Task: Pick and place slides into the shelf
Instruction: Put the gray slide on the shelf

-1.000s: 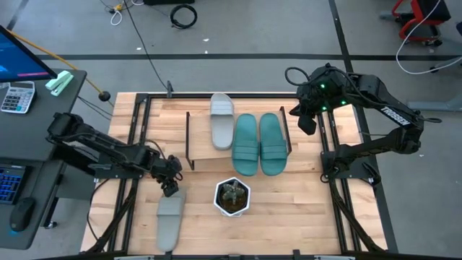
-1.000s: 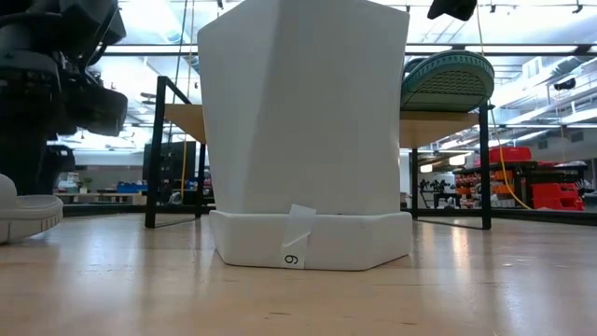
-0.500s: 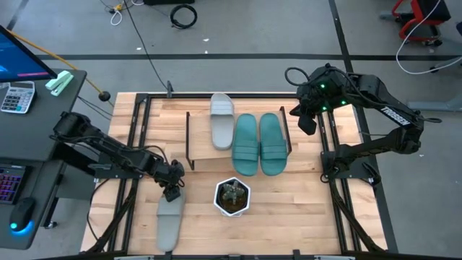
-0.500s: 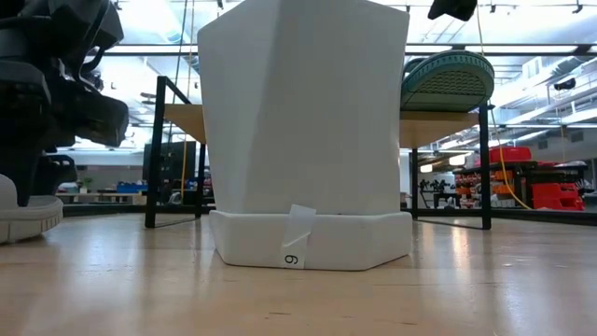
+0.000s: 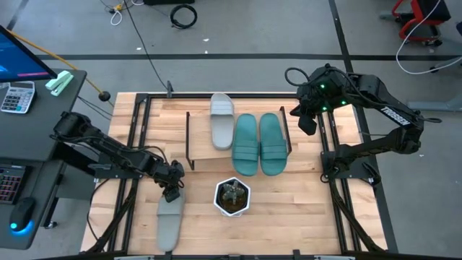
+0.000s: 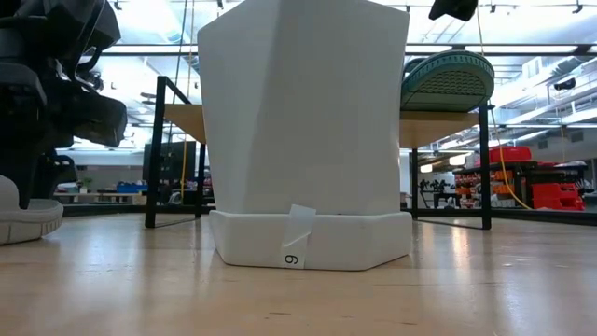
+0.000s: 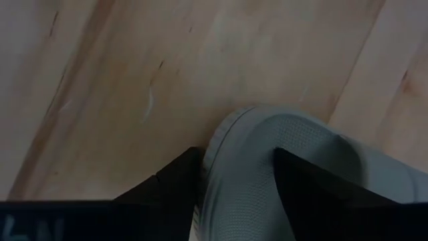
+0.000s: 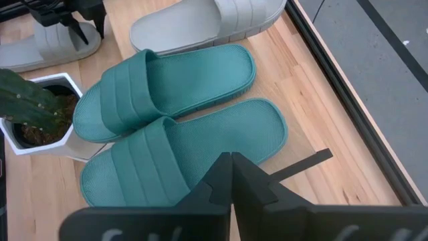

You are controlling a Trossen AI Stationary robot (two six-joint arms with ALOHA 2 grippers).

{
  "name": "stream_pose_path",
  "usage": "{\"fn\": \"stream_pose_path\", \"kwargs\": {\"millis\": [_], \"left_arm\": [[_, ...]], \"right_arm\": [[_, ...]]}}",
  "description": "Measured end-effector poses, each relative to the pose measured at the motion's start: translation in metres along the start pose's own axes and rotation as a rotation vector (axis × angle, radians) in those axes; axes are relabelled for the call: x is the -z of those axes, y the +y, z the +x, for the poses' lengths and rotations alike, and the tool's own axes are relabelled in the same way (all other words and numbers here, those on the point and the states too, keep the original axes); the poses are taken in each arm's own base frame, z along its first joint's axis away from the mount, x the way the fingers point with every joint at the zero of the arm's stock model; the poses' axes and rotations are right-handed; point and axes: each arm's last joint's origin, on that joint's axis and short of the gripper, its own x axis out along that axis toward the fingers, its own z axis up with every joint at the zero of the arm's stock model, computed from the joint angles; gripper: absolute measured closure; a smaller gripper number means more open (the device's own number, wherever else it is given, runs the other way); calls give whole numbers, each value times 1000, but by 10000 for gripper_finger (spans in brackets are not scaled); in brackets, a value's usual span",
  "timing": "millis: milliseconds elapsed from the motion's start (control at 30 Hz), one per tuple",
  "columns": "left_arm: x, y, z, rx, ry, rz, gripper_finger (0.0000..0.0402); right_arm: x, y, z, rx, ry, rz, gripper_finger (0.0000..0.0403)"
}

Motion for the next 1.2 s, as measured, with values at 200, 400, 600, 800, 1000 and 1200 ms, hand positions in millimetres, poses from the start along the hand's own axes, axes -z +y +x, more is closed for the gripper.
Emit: {"fn": "stream_pose_path", "kwargs": {"millis": [200, 400, 600, 800, 1000, 1200], "left_arm": [[0, 0, 0, -4, -1, 12, 213], [1, 2, 0, -22, 13, 11, 274], [2, 2, 0, -13, 28, 8, 366], [2, 1, -2, 11, 30, 9, 366], [-5, -12, -16, 93, 20, 22, 366], [-8, -18, -26, 76, 23, 23, 366]], "right_arm": [[0, 0, 0, 0, 0, -2, 392], [0, 0, 0, 0, -1, -11, 392], [0, 0, 0, 0, -1, -24, 392], [0, 0, 0, 0, -1, -29, 392], [0, 0, 0, 1, -2, -32, 392], [0, 0, 0, 1, -3, -45, 392]]}}
